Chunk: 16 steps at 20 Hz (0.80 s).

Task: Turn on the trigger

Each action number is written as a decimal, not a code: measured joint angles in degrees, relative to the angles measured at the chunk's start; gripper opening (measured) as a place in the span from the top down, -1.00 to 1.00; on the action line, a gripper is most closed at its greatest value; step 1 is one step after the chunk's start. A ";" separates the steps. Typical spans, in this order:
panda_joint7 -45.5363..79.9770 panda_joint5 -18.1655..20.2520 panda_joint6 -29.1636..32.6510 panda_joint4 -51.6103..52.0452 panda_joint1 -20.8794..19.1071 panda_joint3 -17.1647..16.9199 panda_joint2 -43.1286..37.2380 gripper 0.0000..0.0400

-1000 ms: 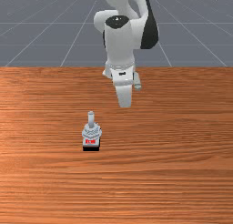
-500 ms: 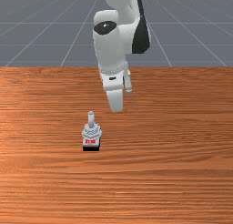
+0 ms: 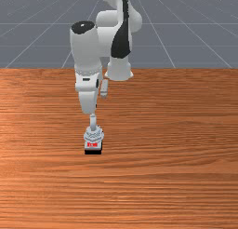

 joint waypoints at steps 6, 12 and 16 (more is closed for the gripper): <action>-4.00 2.29 -1.02 1.43 -2.49 -0.01 0.87 1.00; -4.61 1.78 -0.51 3.79 -2.61 -0.09 5.99 1.00; -4.03 2.89 4.29 1.41 -2.66 0.08 6.38 1.00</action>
